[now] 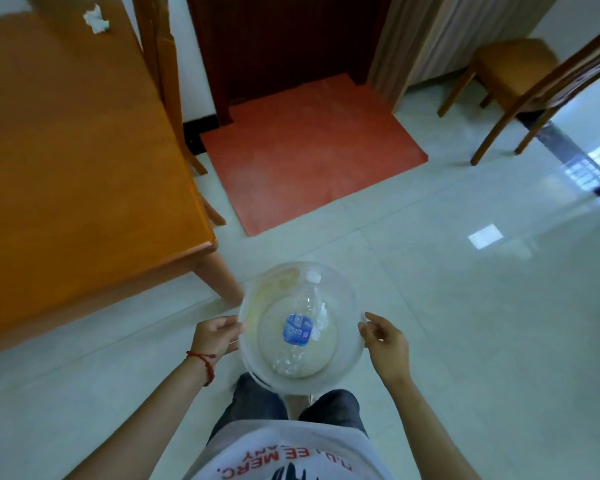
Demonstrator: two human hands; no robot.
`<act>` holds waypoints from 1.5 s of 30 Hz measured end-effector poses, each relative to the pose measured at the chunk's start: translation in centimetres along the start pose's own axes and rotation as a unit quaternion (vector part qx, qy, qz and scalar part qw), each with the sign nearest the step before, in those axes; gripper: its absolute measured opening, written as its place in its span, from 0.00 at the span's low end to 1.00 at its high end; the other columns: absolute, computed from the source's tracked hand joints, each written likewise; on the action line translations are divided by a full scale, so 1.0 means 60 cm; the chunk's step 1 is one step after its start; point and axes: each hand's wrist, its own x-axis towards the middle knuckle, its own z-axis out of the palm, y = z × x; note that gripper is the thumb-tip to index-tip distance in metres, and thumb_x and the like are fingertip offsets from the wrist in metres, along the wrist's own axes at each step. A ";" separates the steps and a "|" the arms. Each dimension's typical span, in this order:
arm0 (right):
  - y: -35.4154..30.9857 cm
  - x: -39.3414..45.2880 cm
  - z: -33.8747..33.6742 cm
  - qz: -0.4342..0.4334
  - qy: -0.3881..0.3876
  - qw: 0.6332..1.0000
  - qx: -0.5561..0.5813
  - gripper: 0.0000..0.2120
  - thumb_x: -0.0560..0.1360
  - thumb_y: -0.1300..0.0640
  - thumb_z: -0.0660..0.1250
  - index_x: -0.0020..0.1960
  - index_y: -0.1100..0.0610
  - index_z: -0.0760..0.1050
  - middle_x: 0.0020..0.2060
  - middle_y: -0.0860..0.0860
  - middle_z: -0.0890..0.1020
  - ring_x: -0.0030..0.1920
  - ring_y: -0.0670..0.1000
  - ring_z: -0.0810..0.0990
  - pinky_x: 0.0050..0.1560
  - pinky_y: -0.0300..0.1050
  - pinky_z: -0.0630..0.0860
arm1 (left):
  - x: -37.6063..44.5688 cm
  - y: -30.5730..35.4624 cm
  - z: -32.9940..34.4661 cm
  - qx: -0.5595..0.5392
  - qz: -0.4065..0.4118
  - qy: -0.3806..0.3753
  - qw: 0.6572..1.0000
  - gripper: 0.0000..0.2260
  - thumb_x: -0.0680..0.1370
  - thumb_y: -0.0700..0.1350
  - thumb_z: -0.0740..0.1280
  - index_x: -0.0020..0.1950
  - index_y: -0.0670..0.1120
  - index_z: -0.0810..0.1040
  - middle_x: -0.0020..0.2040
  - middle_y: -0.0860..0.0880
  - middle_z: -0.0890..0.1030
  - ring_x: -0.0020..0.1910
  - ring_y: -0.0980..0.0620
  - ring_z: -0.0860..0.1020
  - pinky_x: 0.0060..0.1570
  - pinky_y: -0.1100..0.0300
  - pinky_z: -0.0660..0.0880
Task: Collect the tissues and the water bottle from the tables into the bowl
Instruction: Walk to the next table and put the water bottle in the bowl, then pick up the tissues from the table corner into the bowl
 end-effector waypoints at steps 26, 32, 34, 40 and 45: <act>-0.119 0.298 -0.119 -0.052 -0.010 0.997 0.059 0.12 0.73 0.59 0.67 0.56 0.59 0.77 0.36 0.53 0.81 0.41 0.54 0.80 0.51 0.49 0.77 | 0.124 0.202 0.203 -0.015 0.011 0.005 1.000 0.15 0.72 0.36 0.68 0.57 0.34 0.76 0.40 0.45 0.80 0.36 0.51 0.77 0.25 0.72 0.74; -0.223 0.437 -0.080 -0.062 -0.032 0.997 0.045 0.11 0.73 0.59 0.66 0.55 0.58 0.78 0.34 0.49 0.80 0.39 0.51 0.78 0.42 0.36 0.72 | 0.238 0.308 0.210 -0.030 0.013 0.033 0.999 0.15 0.71 0.38 0.70 0.56 0.35 0.77 0.45 0.41 0.80 0.38 0.50 0.78 0.33 0.65 0.76; -0.257 0.472 -0.072 -0.061 -0.037 0.997 0.038 0.12 0.73 0.59 0.66 0.56 0.58 0.78 0.33 0.48 0.80 0.39 0.50 0.78 0.42 0.36 0.72 | 0.267 0.339 0.210 -0.035 0.010 0.037 0.999 0.15 0.70 0.38 0.71 0.56 0.35 0.77 0.47 0.41 0.80 0.41 0.48 0.79 0.29 0.70 0.77; -0.388 0.603 -0.034 -0.074 -0.061 0.995 0.021 0.12 0.74 0.58 0.66 0.56 0.57 0.77 0.34 0.48 0.79 0.38 0.49 0.78 0.41 0.36 0.72 | 0.373 0.464 0.205 -0.060 0.009 0.061 0.996 0.17 0.70 0.39 0.72 0.57 0.35 0.77 0.50 0.38 0.80 0.45 0.44 0.79 0.29 0.71 0.77; -0.472 0.719 -0.017 -0.091 -0.083 0.992 0.017 0.08 0.73 0.61 0.67 0.52 0.57 0.79 0.27 0.42 0.80 0.33 0.44 0.77 0.45 0.47 0.76 | 0.454 0.553 0.224 -0.073 0.010 0.082 0.994 0.15 0.70 0.39 0.71 0.55 0.36 0.77 0.43 0.39 0.81 0.35 0.49 0.79 0.27 0.70 0.77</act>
